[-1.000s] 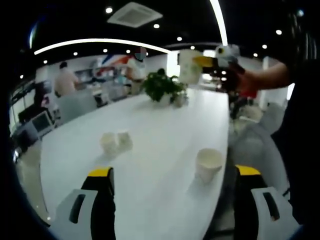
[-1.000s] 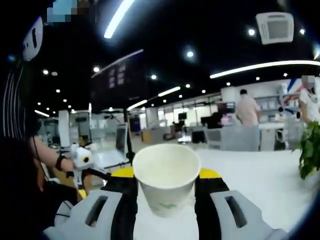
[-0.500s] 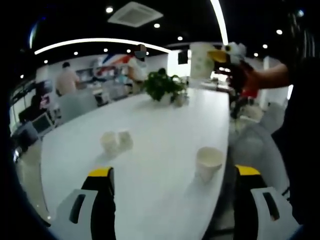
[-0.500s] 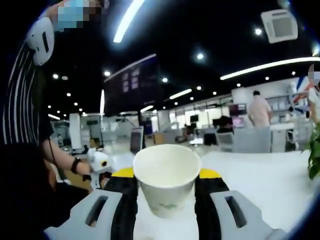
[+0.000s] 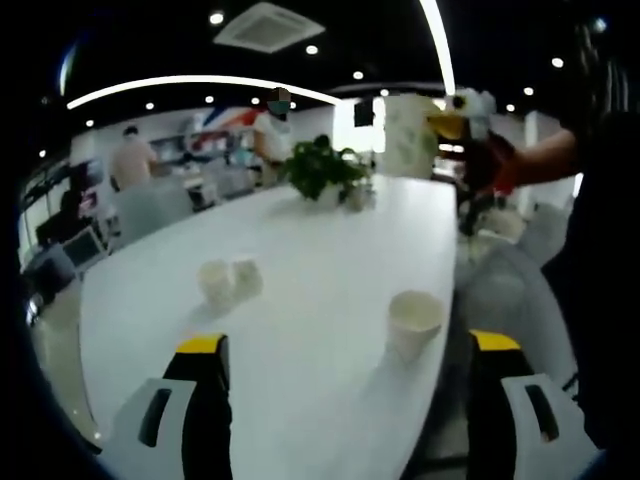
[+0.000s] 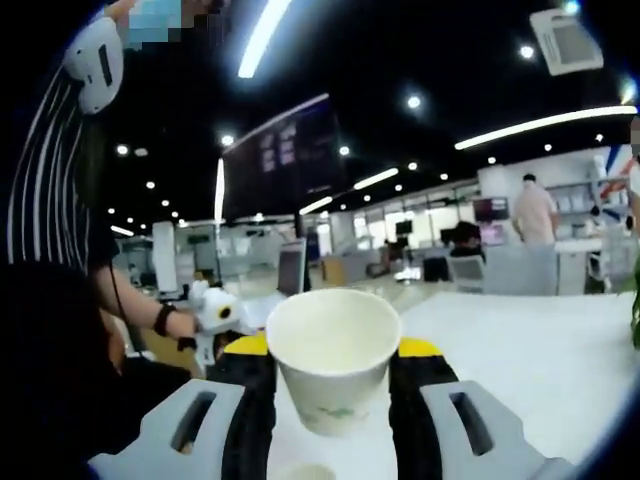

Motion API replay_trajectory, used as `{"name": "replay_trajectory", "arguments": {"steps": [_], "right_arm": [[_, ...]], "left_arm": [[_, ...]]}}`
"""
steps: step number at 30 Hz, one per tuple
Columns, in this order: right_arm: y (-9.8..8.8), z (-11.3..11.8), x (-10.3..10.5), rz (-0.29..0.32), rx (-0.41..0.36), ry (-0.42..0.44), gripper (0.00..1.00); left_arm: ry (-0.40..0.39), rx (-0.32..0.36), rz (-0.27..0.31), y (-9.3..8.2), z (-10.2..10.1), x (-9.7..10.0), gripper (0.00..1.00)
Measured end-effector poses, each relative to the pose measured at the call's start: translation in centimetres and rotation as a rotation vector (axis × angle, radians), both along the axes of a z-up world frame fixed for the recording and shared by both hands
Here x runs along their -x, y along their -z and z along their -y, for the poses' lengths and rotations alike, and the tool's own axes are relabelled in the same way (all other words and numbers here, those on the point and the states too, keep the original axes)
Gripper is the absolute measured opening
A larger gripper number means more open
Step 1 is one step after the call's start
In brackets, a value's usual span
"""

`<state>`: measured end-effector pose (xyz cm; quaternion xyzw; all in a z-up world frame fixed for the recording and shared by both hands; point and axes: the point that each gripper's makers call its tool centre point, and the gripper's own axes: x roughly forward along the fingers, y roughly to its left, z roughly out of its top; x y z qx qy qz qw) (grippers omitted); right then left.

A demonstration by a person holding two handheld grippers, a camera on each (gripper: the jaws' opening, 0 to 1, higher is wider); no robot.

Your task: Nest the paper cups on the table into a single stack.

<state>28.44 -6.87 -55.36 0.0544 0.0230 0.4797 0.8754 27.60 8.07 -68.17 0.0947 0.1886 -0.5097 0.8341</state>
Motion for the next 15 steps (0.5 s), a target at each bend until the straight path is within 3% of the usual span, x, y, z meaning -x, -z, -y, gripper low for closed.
{"name": "replay_trajectory", "arguments": {"steps": [9,15], "right_arm": [[2.6,-0.5,0.6,-0.038,0.016,-0.017,0.41],[5.3,-0.8,1.2,-0.070,0.043,-0.031,0.41]], "left_arm": [[-0.007,-0.003,-0.008,0.1,-0.3,0.0,0.97],[-0.010,-0.004,-0.015,0.4,-0.4,0.1,0.97]]}}
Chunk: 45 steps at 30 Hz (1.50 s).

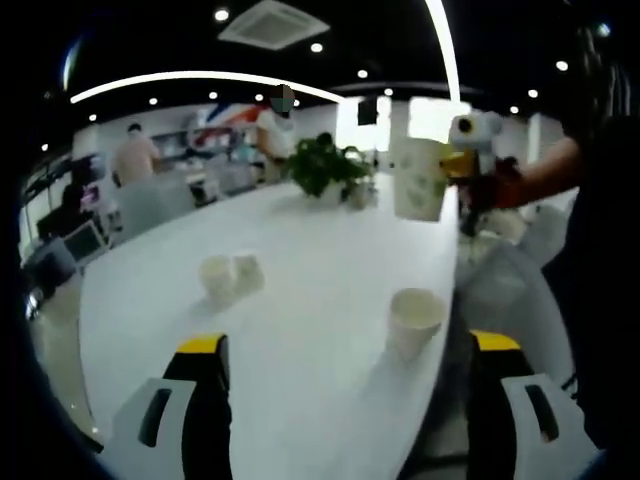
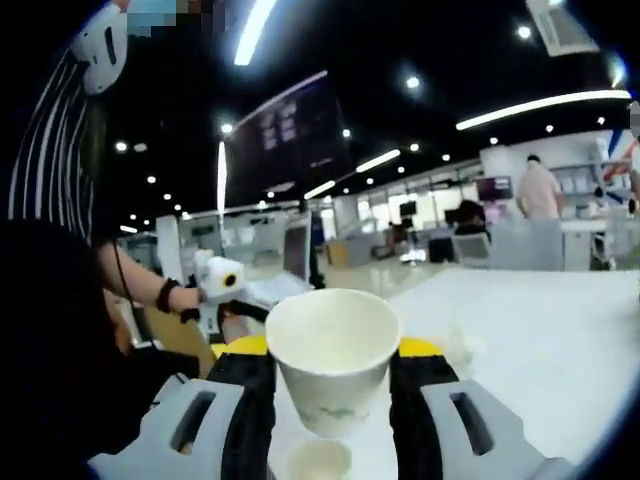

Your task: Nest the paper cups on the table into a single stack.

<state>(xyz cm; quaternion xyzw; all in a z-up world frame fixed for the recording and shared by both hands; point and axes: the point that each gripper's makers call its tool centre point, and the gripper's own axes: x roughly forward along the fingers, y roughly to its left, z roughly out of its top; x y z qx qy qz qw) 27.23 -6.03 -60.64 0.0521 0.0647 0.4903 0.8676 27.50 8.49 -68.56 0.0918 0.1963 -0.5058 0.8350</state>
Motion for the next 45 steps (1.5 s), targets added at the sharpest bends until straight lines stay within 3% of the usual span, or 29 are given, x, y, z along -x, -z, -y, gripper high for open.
{"name": "replay_trajectory", "arguments": {"steps": [4,10,21,45], "right_arm": [[2.2,-0.5,0.7,-0.023,0.039,-0.018,0.41],[4.1,-1.1,0.9,-0.061,0.028,-0.017,0.41],[6.9,-2.1,1.4,-0.057,0.061,-0.036,0.41],[10.5,-3.0,1.9,-0.086,0.130,-0.047,0.41]], "left_arm": [[-0.002,0.001,-0.004,0.1,0.0,0.0,0.97],[-0.002,0.001,-0.010,0.2,0.0,0.0,0.97],[0.002,-0.004,-0.016,0.5,0.1,0.2,0.97],[0.004,-0.011,-0.022,0.7,0.3,0.4,0.97]]}}
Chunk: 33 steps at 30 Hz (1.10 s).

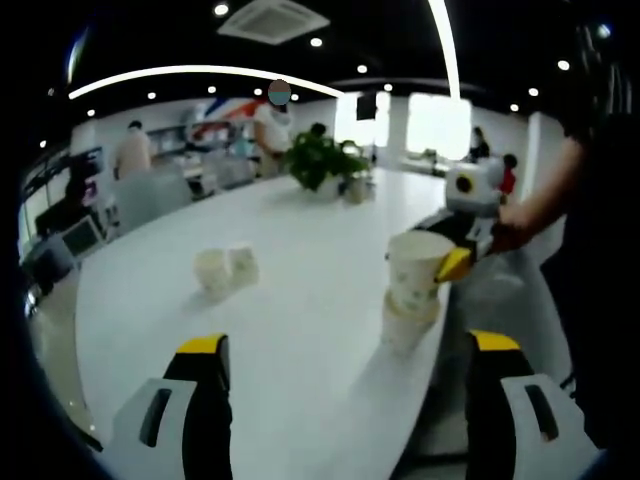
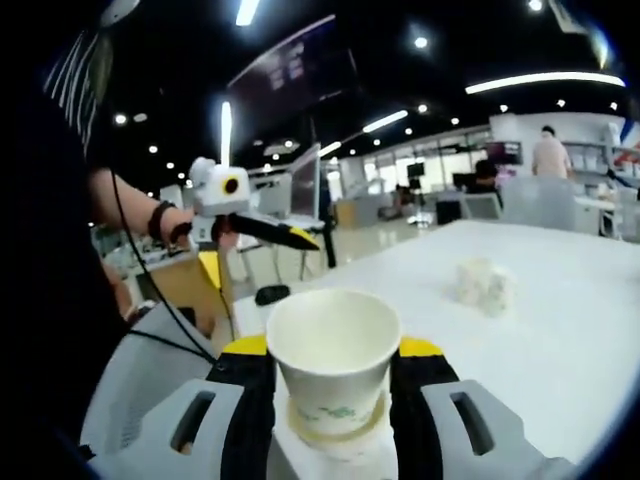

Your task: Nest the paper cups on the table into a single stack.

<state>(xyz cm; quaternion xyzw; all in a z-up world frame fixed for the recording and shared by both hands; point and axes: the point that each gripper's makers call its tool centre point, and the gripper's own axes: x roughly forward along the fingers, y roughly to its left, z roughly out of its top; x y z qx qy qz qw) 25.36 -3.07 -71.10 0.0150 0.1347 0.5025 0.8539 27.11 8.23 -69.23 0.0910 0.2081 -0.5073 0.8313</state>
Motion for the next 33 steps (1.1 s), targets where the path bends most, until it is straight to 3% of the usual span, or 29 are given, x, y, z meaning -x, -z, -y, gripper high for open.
{"name": "replay_trajectory", "arguments": {"steps": [33], "right_arm": [[2.5,-0.1,0.8,-0.024,0.104,-0.028,0.44]], "left_arm": [[0.006,-0.002,-0.008,0.4,0.1,-0.1,0.97]]}}
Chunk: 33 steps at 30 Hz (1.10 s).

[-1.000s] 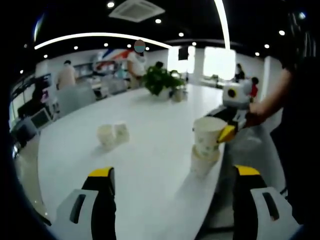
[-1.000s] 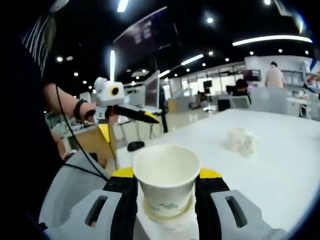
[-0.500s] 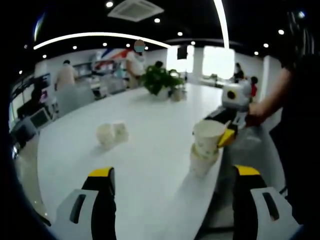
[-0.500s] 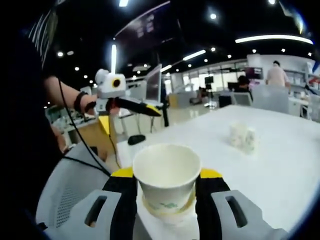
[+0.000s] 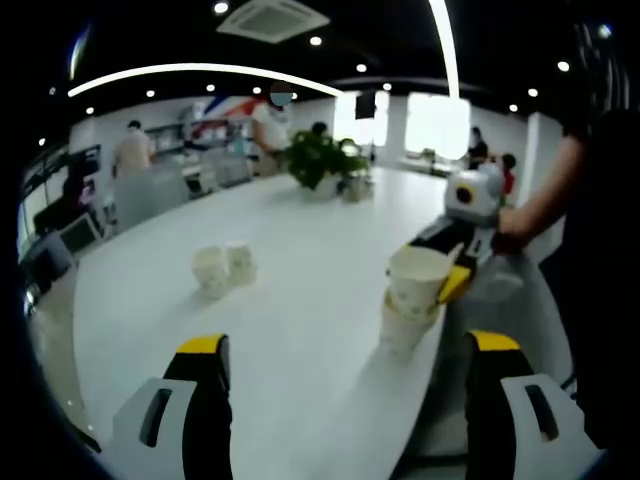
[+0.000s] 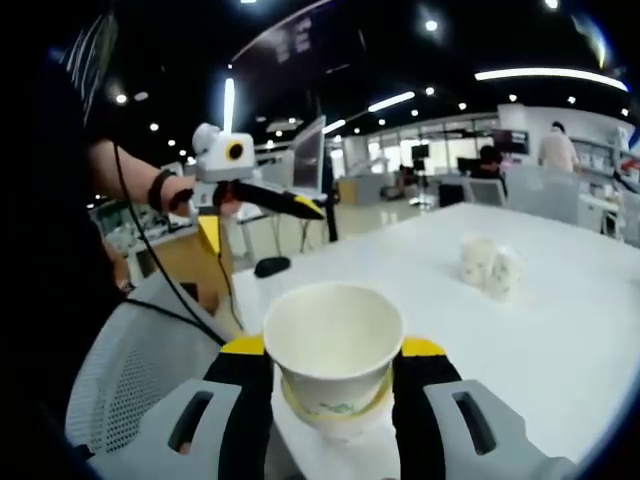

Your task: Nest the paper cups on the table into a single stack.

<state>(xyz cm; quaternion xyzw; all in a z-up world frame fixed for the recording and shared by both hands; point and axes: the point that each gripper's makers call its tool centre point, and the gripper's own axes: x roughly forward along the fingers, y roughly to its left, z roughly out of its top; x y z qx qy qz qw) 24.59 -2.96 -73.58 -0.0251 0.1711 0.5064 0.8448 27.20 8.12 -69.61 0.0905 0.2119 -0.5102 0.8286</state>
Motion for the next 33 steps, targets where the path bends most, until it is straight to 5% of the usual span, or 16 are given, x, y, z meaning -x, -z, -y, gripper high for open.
{"name": "replay_trajectory", "arguments": {"steps": [33], "right_arm": [[1.0,0.7,-0.1,-0.050,0.012,0.040,0.61]], "left_arm": [[-0.008,0.006,-0.003,0.1,0.0,-0.4,0.97]]}}
